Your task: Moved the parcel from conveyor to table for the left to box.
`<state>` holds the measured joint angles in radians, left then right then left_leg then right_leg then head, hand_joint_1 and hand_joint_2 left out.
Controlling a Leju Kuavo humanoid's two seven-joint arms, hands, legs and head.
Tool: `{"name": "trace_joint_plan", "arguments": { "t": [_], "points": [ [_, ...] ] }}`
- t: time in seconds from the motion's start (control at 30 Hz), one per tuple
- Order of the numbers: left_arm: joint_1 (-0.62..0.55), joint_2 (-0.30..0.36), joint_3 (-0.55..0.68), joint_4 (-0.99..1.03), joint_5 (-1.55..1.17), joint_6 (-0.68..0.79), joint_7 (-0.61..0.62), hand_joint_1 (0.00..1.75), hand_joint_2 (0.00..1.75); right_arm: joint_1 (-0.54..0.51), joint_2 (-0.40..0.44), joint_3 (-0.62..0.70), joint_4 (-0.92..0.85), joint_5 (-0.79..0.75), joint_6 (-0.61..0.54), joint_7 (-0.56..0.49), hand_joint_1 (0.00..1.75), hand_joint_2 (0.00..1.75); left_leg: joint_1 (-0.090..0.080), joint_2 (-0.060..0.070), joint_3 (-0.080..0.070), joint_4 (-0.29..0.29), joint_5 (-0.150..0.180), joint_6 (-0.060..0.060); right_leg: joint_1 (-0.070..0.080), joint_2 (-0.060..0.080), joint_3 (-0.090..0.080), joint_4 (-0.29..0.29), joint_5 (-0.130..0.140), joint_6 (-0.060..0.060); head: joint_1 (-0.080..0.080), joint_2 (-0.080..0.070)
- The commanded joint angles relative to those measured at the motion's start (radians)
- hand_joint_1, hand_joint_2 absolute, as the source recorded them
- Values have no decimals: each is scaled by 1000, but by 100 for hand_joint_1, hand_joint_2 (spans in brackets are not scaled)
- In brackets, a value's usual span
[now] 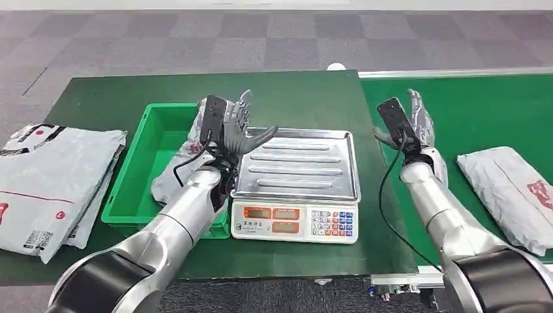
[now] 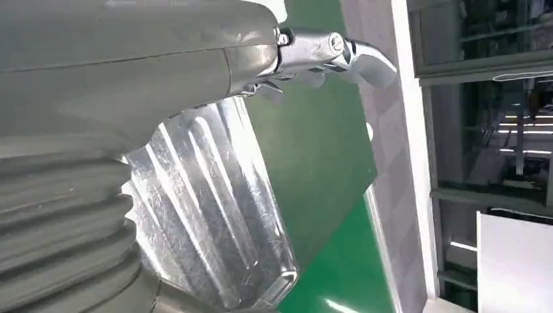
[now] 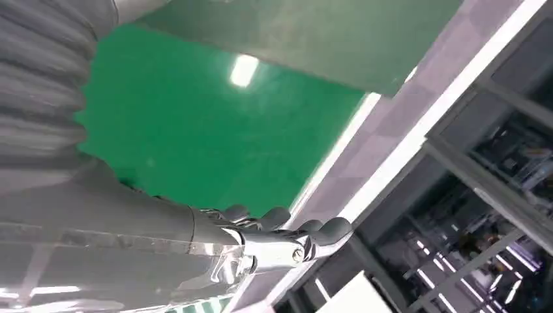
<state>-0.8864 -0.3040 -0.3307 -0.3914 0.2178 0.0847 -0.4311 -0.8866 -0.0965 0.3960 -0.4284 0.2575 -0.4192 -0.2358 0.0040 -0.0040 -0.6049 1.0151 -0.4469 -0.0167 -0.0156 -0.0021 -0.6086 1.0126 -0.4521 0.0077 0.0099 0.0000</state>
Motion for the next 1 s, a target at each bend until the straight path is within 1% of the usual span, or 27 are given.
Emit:
{"name": "trace_joint_plan", "arguments": {
  "t": [0.03, 0.07, 0.1, 0.17, 0.2, 0.23, 0.3, 0.37, 0.43, 0.53, 0.6, 0.63, 0.7, 0.73, 0.77, 0.8, 0.87, 0.9, 0.93, 1.0],
  "points": [
    [-15, -2, -31, 51, 6, -9, 23, 0, 175, 5, -65, 60, 72, 80, -87, 59, 0, 175, 1, -2, 3, -2, 0, 1, 1, -2, 4, -3, 0, 0, 0, 0],
    [-13, -5, -29, 54, 9, -9, 23, 0, 175, 19, -78, 53, 68, 84, -88, 55, 0, 175, 0, -3, 2, -1, 0, 0, 1, -3, 3, -2, 0, 0, 0, 0],
    [-9, -9, -24, 58, 16, -11, 26, 0, 175, 35, -96, 61, 78, 113, -120, 82, 0, 175, 1, -3, 2, -1, 0, 0, 1, -3, 3, -2, 0, 0, 0, 0],
    [-1, -13, -39, 62, 2, -14, 29, 0, 175, 77, -130, 58, 77, 152, -164, 103, 0, 175, 1, -7, 5, -4, 1, 1, 1, -8, 8, -6, 0, 0, 0, 0],
    [2, -15, -48, 60, -8, -4, 24, 0, 175, 89, -143, 57, 80, 178, -178, 122, 0, 175, 1, -8, 4, -3, 1, 1, 1, -9, 7, -5, -1, 0, 0, 0],
    [5, -15, -49, 57, -9, -9, 23, 0, 175, 96, -151, 56, 82, 189, -180, 135, 0, 175, 0, -6, 2, -1, 0, 1, 1, -7, 4, -3, -1, 0, 0, 0],
    [11, -11, -49, 52, -6, -21, 24, 0, 175, 114, -167, 48, 81, 205, -152, 162, 0, 175, 1, -7, 5, -3, 0, 1, 1, -8, 8, -6, 0, 0, 0, 0],
    [16, -4, -58, 55, -18, -25, 33, 0, 175, 150, -193, 43, 74, 249, -145, 211, 0, 175, 0, -5, 2, -1, -1, 1, 0, -6, 4, -3, -1, 0, 0, 0],
    [19, -4, -61, 58, -20, -33, 34, 0, 175, 189, -218, 26, 73, 266, -143, 229, 0, 175, 0, -5, 2, -2, -1, 2, 0, -6, 4, -3, -1, 0, 0, 0],
    [19, -5, -64, 60, -23, -37, 28, 0, 175, 215, -242, 2, 76, 286, -125, 256, 0, 175, 0, -7, 4, -3, 0, 2, 0, -9, 7, -5, -1, 0, 0, 0],
    [23, -7, -52, 58, -5, -66, 29, 0, 175, 235, -254, -32, 69, 293, -104, 265, 0, 175, -1, -5, 2, -2, -1, 2, -1, -7, 4, -3, -1, 0, 0, 0],
    [23, -8, -52, 59, -5, -66, 29, 0, 175, 239, -256, -37, 67, 296, -103, 262, 0, 175, -1, -4, 1, -1, -1, 2, -1, -6, 3, -2, -1, 0, 0, 0],
    [24, -9, -52, 59, -5, -66, 29, 0, 175, 241, -257, -40, 66, 297, -103, 260, 0, 175, 0, -4, 4, -2, -2, 2, 0, -5, 6, -4, -1, 0, 0, 0],
    [24, -9, -52, 59, -5, -66, 29, 0, 175, 241, -257, -40, 66, 297, -103, 260, 0, 175, -1, -3, 0, -1, -2, 3, -1, -5, 1, -1, -1, 0, 0, 0],
    [24, -9, -55, 58, -8, -67, 27, 0, 175, 242, -257, -45, 70, 304, -99, 274, 0, 175, -1, -2, 2, -2, -2, 3, -1, -4, 4, -3, 0, 0, 0, 0],
    [26, -11, -57, 56, -9, -69, 25, 0, 175, 251, -260, -57, 67, 312, -92, 284, 0, 175, -1, -2, 1, -1, -2, 3, -1, -4, 2, -2, 0, 0, 0, 0],
    [30, -13, -57, 53, -10, -71, 20, 0, 175, 264, -272, -77, 69, 324, -76, 296, 0, 175, 0, -2, 4, -2, -2, 3, 0, -4, 6, -4, 0, 0, 0, 0],
    [31, -13, -57, 51, -11, -71, 18, 0, 175, 268, -280, -84, 73, 329, -66, 301, 0, 175, -1, -2, 1, -1, -2, 3, -1, -4, 2, -2, -1, 0, 0, 0],
    [31, -11, -56, 49, -12, -71, 17, 0, 175, 269, -288, -90, 78, 340, -53, 310, 0, 175, -1, -3, 2, -1, -2, 3, -1, -5, 4, -3, -1, 0, 0, 0],
    [30, -7, -54, 48, -12, -70, 17, 0, 175, 271, -296, -102, 86, 351, -42, 325, 0, 175, -1, -3, 0, -1, -2, 3, -1, -4, 2, -2, -1, 0, 0, 0]
  ]
}}
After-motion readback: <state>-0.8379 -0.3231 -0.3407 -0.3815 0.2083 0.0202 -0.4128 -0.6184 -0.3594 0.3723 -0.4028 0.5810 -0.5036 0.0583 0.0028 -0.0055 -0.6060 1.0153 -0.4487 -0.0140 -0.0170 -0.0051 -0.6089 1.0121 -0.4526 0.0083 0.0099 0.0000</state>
